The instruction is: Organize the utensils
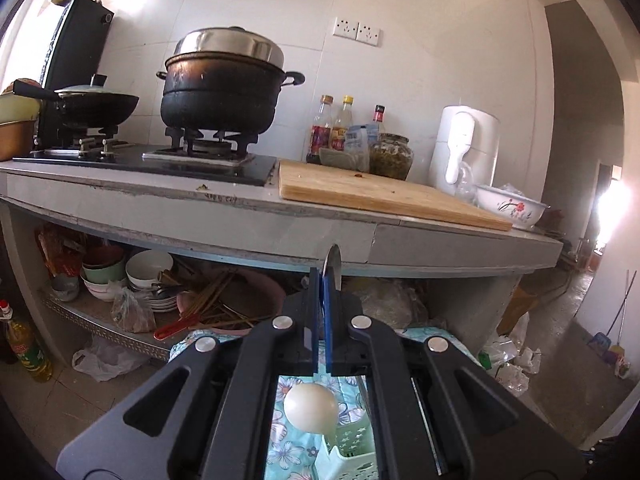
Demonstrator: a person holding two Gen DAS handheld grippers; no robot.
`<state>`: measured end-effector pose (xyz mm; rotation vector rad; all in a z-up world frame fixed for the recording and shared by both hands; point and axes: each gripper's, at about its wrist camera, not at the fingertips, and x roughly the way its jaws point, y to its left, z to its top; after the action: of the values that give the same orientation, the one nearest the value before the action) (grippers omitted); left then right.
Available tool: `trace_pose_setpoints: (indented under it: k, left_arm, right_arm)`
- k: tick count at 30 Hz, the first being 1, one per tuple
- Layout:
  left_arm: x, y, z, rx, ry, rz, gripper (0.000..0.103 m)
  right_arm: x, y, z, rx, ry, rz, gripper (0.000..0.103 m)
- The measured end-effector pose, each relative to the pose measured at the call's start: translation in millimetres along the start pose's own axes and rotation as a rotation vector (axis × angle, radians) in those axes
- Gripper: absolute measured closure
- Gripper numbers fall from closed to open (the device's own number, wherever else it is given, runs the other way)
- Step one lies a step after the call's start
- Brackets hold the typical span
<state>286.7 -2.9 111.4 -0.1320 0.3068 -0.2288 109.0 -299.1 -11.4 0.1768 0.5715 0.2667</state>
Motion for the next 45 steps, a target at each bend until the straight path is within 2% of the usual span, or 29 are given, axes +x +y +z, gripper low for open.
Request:
trace_pose_setpoints:
  k: [3, 9, 21, 27, 34, 41, 45]
  left_arm:
    - [25, 0, -13, 0.001, 0.034, 0.003, 0.102]
    - [47, -2, -37, 0.029, 0.062, 0.018, 0.102]
    - [47, -16, -76, 0.093, 0.167, -0.089, 0.100]
    - [43, -18, -87, 0.102, 0.215, -0.136, 0.091]
    - [31, -21, -92, 0.106, 0.212, -0.169, 0.071]
    - [14, -14, -90, 0.079, 0.184, -0.172, 0.061]
    - [-4, -3, -88, 0.034, 0.160, -0.171, 0.055]
  right_arm:
    - [2, -1, -1, 0.004, 0.009, 0.001, 0.100]
    - [2, -1, -2, 0.006, 0.016, -0.001, 0.100]
    - [3, -2, -4, 0.013, 0.024, 0.010, 0.100]
    - [3, -2, -6, 0.019, 0.028, 0.014, 0.100]
    - [1, -1, -6, 0.022, 0.029, 0.016, 0.100]
    - [-1, 2, -3, 0.014, 0.020, 0.012, 0.100]
    - [-9, 4, 8, -0.003, -0.016, -0.002, 0.100]
